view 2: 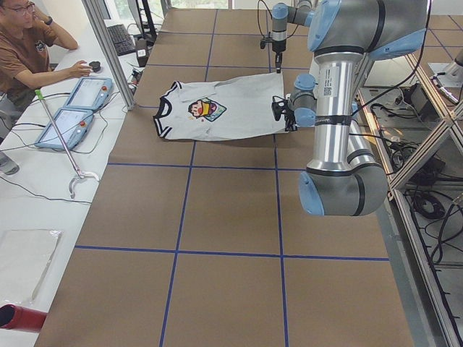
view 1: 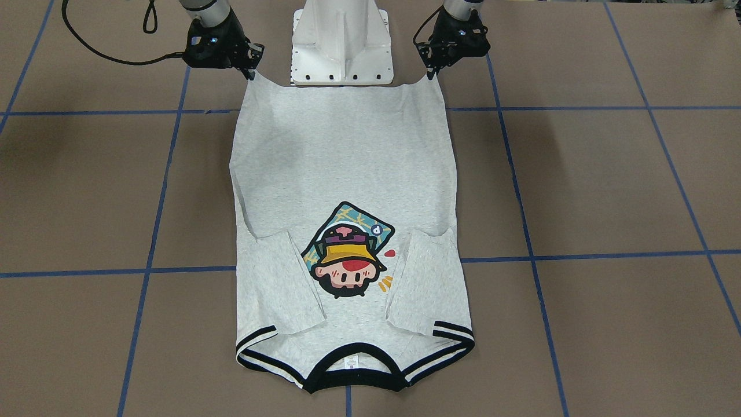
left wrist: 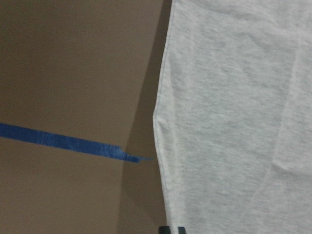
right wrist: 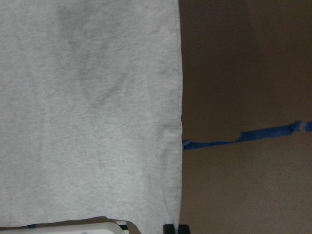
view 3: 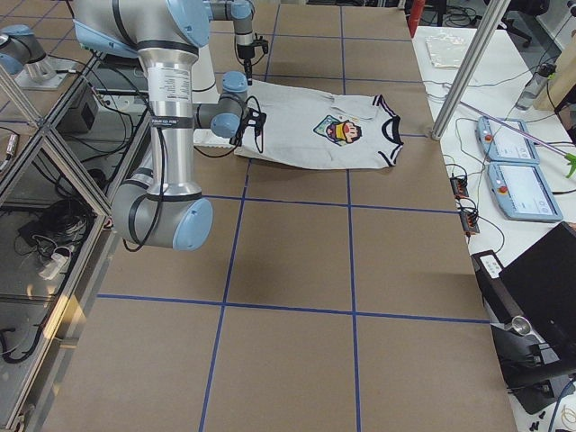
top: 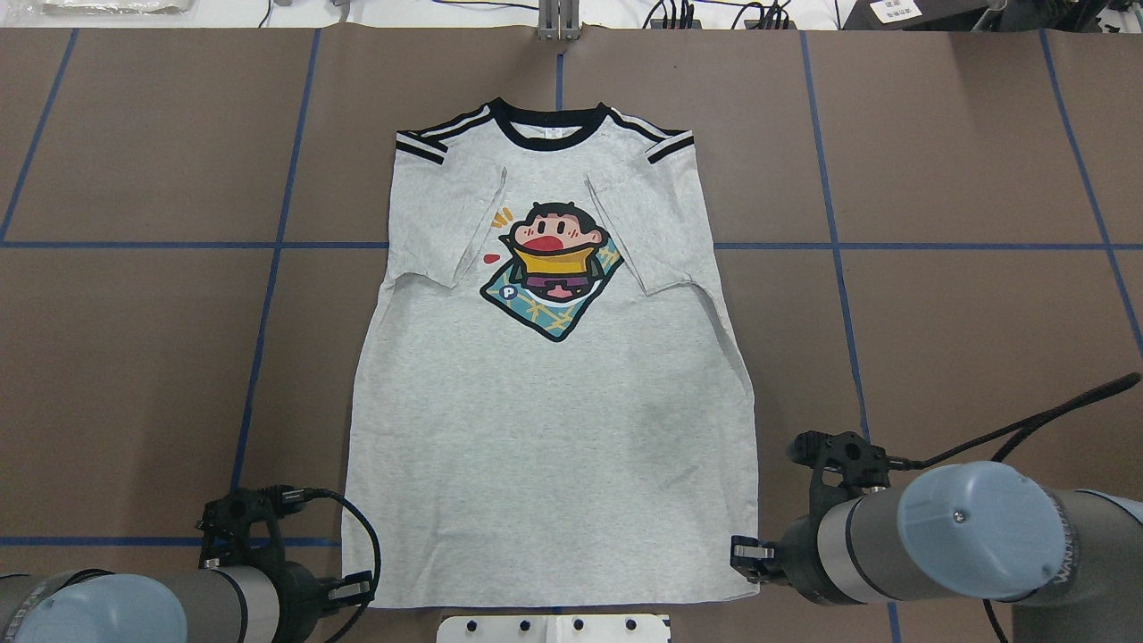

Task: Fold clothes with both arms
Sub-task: 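Lift the hem with both grippers and fold it toward the collar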

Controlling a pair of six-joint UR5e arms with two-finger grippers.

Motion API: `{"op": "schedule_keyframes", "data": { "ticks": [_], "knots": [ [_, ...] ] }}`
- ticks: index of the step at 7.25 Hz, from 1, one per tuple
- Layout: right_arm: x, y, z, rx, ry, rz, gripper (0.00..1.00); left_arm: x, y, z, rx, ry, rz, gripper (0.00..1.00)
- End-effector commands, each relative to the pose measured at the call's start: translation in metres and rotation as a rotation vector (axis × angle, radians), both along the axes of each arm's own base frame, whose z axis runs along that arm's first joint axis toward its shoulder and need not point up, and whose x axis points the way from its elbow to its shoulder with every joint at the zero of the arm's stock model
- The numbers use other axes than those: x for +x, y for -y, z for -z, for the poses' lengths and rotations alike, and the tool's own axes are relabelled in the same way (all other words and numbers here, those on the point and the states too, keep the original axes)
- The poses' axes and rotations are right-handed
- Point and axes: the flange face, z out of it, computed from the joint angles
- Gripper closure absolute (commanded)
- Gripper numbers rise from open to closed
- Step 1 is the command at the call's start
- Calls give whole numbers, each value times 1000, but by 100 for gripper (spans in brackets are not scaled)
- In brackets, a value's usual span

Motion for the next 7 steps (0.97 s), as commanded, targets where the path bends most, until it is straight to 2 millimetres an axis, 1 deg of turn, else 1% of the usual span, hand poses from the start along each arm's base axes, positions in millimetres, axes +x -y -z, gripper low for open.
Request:
{"op": "schedule_keyframes", "data": {
  "ticks": [1, 2, 3, 4, 5, 6, 7],
  "knots": [
    [38, 2, 4, -35, 22, 58, 100, -19, -5, 13, -3, -11, -23, 100],
    [48, 1, 12, -39, 51, 99, 100, -29, -14, 27, -17, -34, -64, 100],
    [55, -2, 19, -62, 71, 133, 100, -33, -29, 35, -20, -34, -102, 100],
    [58, -6, 20, -96, 81, 183, 100, -36, -48, 44, -22, -47, -148, 100],
    [68, -11, 21, -113, 91, 227, 100, -36, -62, 49, -25, -56, -182, 100],
    [80, -18, 19, -128, 92, 267, 100, -43, -74, 46, -30, -39, -212, 100],
    [85, -19, 21, -122, 98, 278, 100, -56, -77, 45, -32, -34, -223, 100]
  ]
}}
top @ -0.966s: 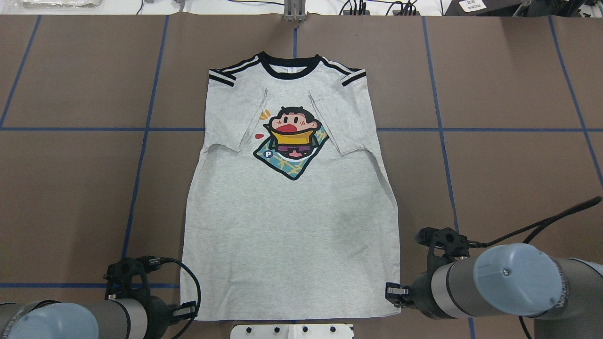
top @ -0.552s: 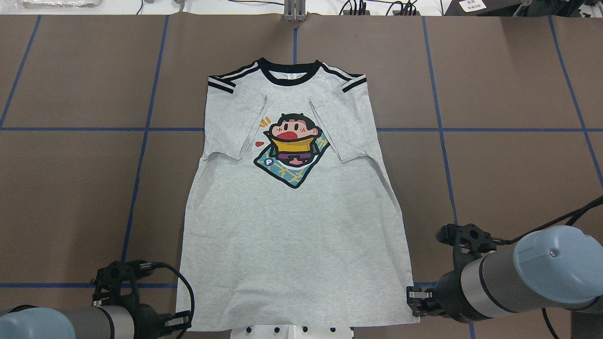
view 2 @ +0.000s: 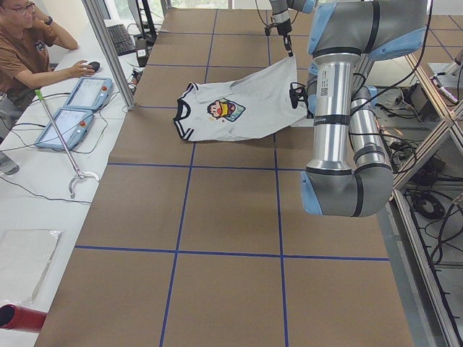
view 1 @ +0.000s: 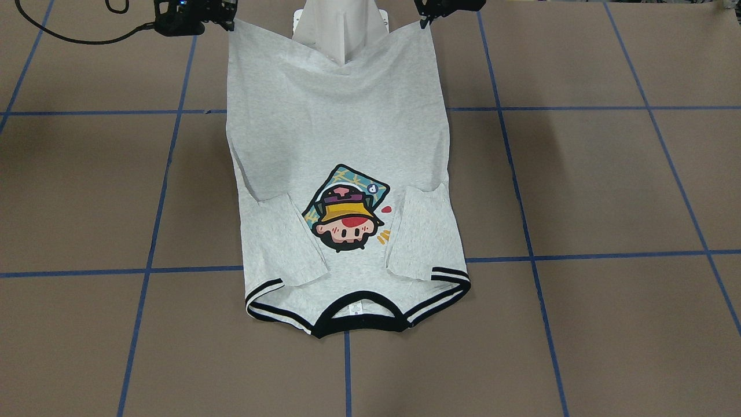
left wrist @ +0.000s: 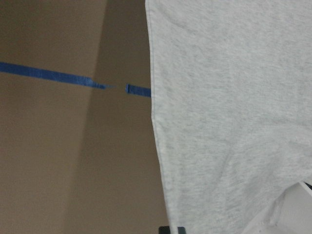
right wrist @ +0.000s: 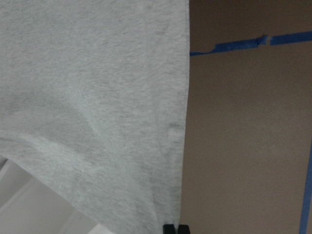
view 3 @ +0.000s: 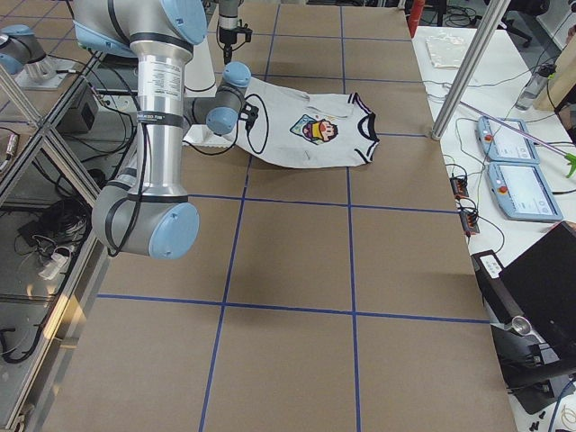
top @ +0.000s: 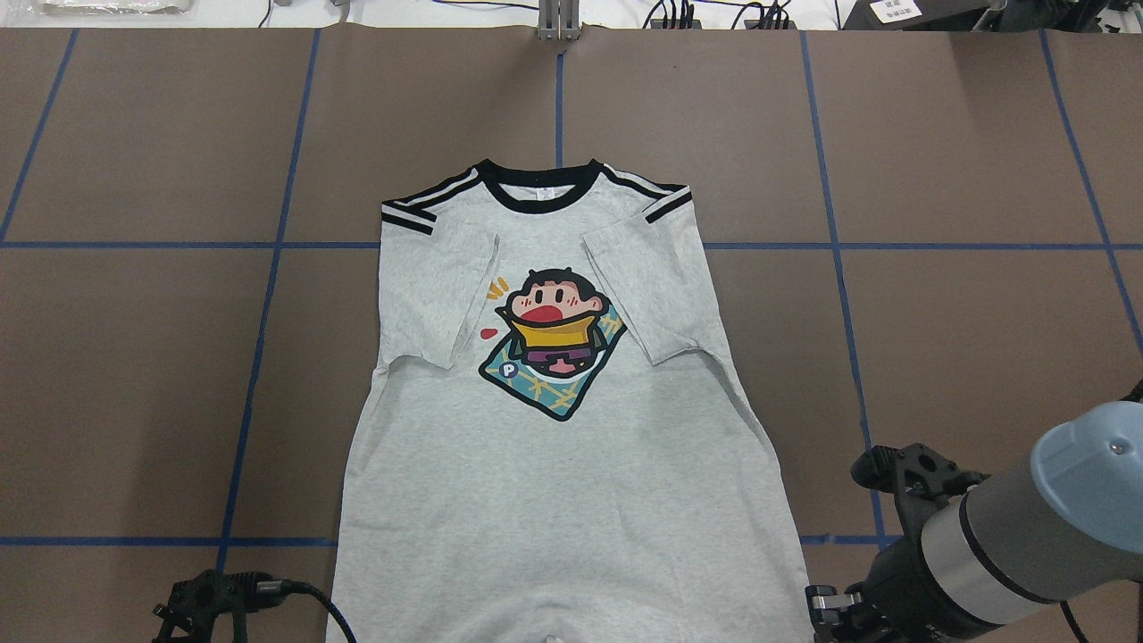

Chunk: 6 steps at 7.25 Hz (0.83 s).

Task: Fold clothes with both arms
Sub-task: 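Lift the hem with both grippers and fold it toward the collar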

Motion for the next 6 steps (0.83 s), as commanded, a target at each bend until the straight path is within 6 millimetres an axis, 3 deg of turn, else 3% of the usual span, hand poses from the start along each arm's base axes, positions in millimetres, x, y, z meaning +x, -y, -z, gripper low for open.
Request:
{"op": "schedule_keyframes", "data": {
  "ticks": [1, 3, 5, 6],
  "knots": [
    [12, 2, 2, 0, 22, 11, 100, -19, -5, 2, -4, 3, -19, 100],
    [18, 30, -2, 0, 15, -66, 100, -18, 19, 24, -15, -60, 32, 100],
    [12, 78, 2, 28, 39, -161, 100, -40, 90, 39, 73, -103, 133, 100],
    [18, 104, -6, 41, 28, -208, 100, -50, 126, 28, 80, -76, 154, 100]
  ]
}}
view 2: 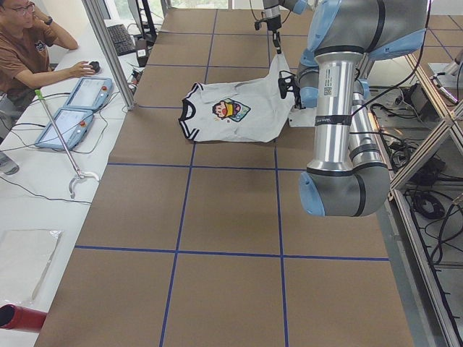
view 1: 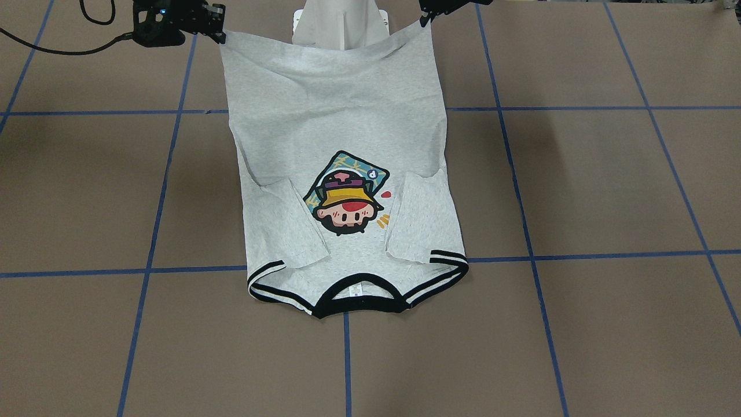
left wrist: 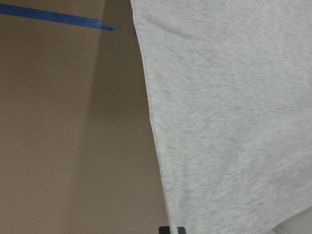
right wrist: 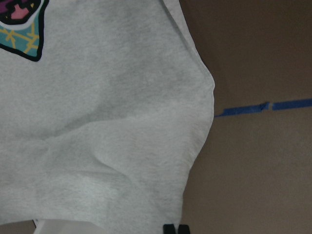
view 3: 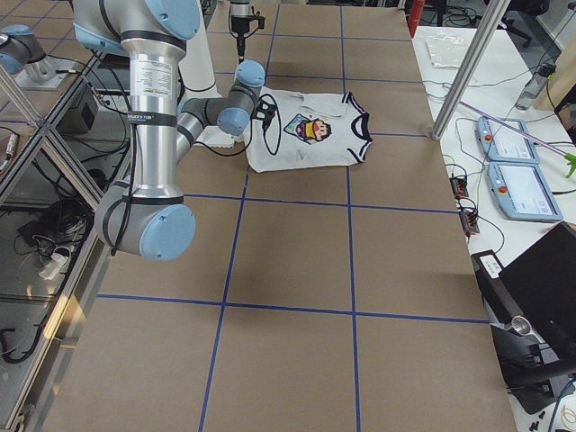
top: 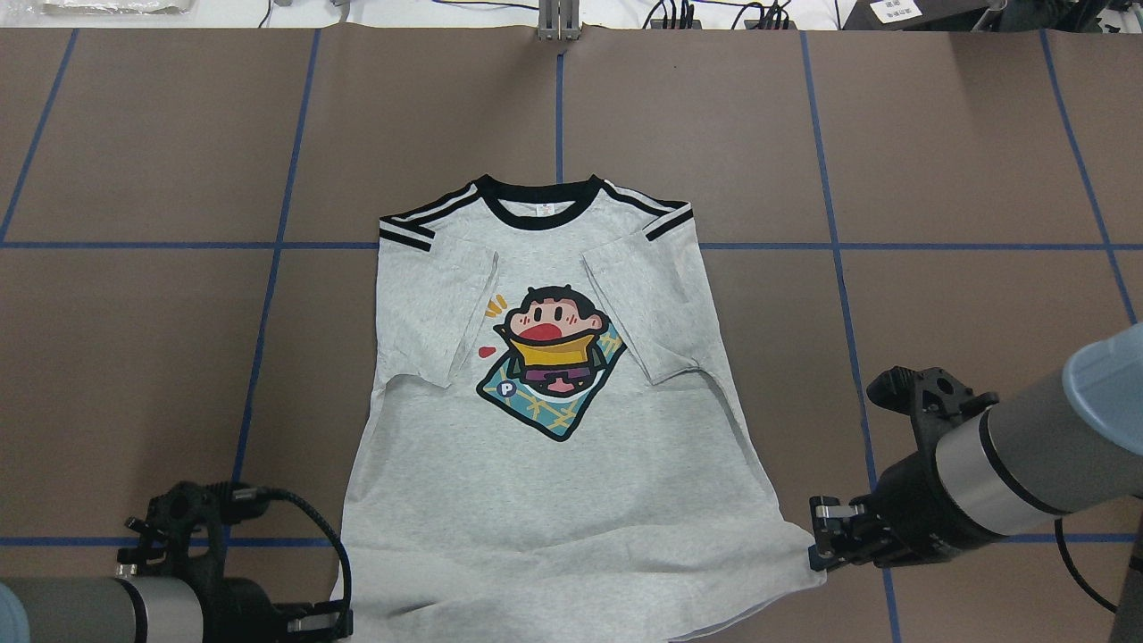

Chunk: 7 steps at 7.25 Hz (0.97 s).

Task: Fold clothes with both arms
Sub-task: 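Lift the hem with both grippers and fold it toward the collar, then carry the held hem with both grippers over the shirt toward the black collar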

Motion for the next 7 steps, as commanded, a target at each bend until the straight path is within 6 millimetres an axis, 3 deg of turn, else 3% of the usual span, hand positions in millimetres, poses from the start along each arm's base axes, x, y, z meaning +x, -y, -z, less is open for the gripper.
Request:
{"op": "schedule_keyframes", "data": {
  "ticks": [1, 2, 3, 5, 7],
  "knots": [
    [9, 62, -8, 27, -6, -113, 100, -25, 66, -9, 27, 19, 61, 100],
    [1, 105, -6, 24, -11, -176, 100, -21, 89, -13, 55, 35, 93, 100],
    [-10, 139, -16, 3, -34, -209, 100, -18, 114, -31, 83, 85, 112, 100],
    [-24, 188, 3, 14, -27, -266, 100, -8, 168, -33, 105, 109, 186, 100],
    [-25, 216, -1, 3, -46, -301, 100, 2, 205, -58, 118, 168, 211, 100]
  ]
}}
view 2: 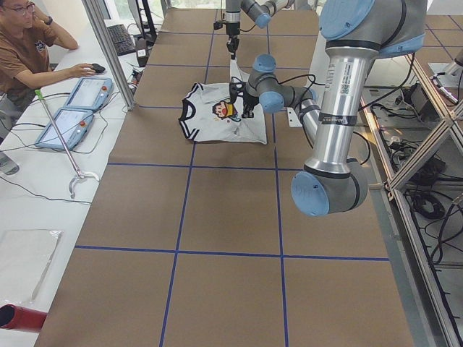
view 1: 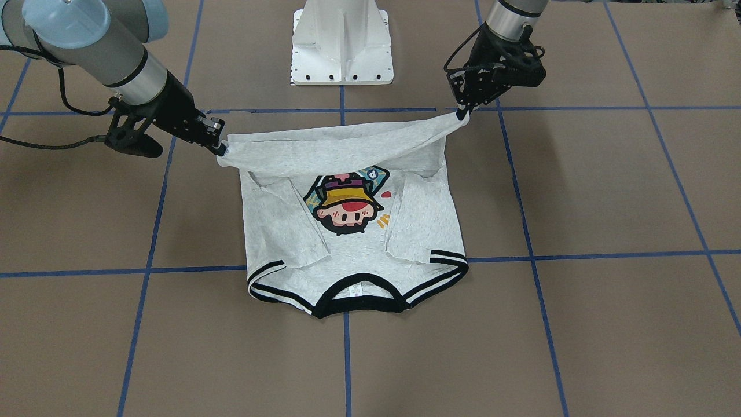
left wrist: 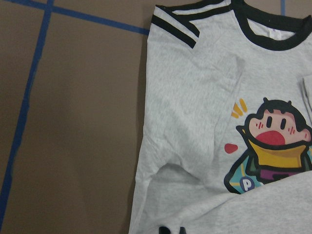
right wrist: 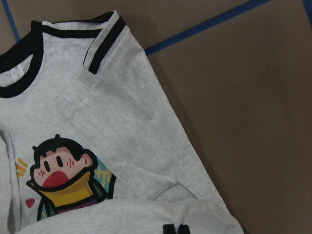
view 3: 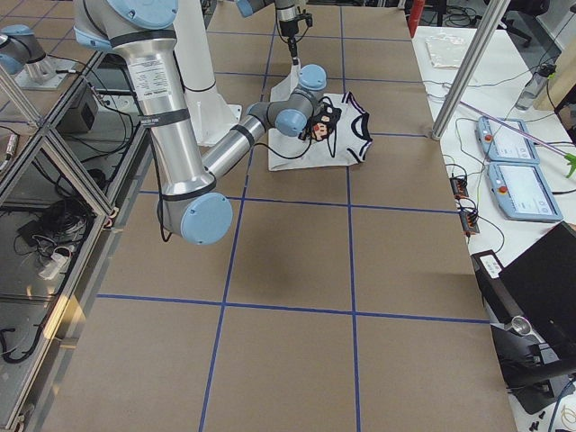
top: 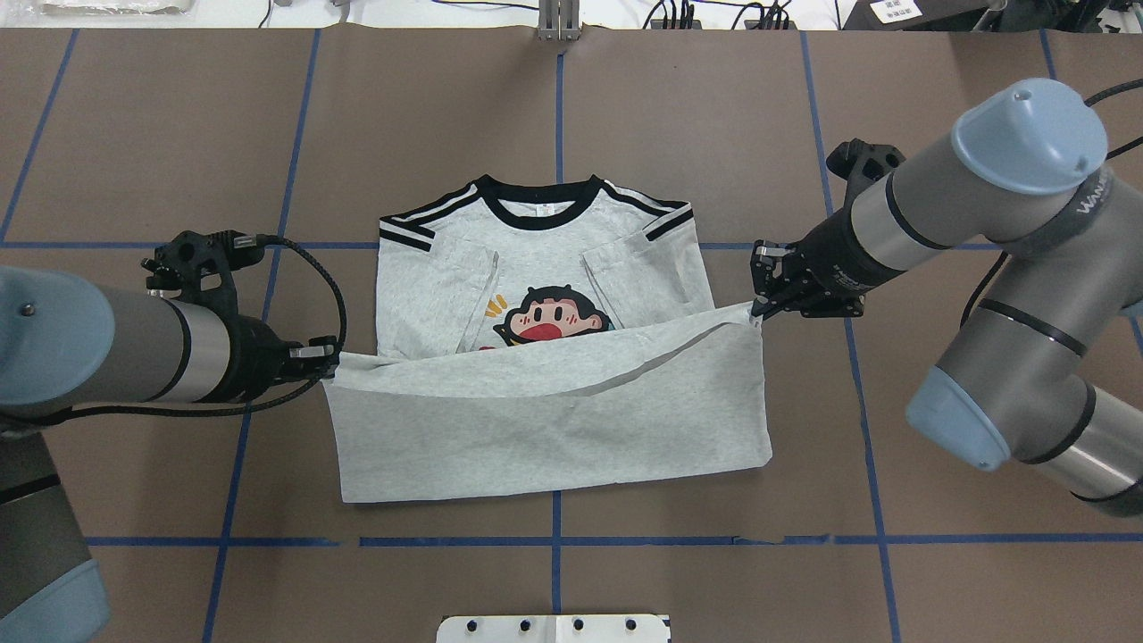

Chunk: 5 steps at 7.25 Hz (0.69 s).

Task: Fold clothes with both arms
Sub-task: 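Carry the held hem with both grippers over the shirt toward the black collar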

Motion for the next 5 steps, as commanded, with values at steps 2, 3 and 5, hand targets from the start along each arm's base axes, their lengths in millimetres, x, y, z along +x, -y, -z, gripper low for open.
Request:
{"op": "schedule_keyframes", "data": {
  "ticks": [2, 3, 5],
  "knots": [
    [3, 25, -5, -17, -18, -36, 100, 5, 48, -27, 26, 44, 41, 100],
    [3, 33, -16, -31, -32, -45, 100, 2, 60, -37, 20, 53, 62, 100],
    [5, 39, -22, -40, -43, -56, 100, -5, 79, -51, 50, 81, 68, 100]
  ]
}}
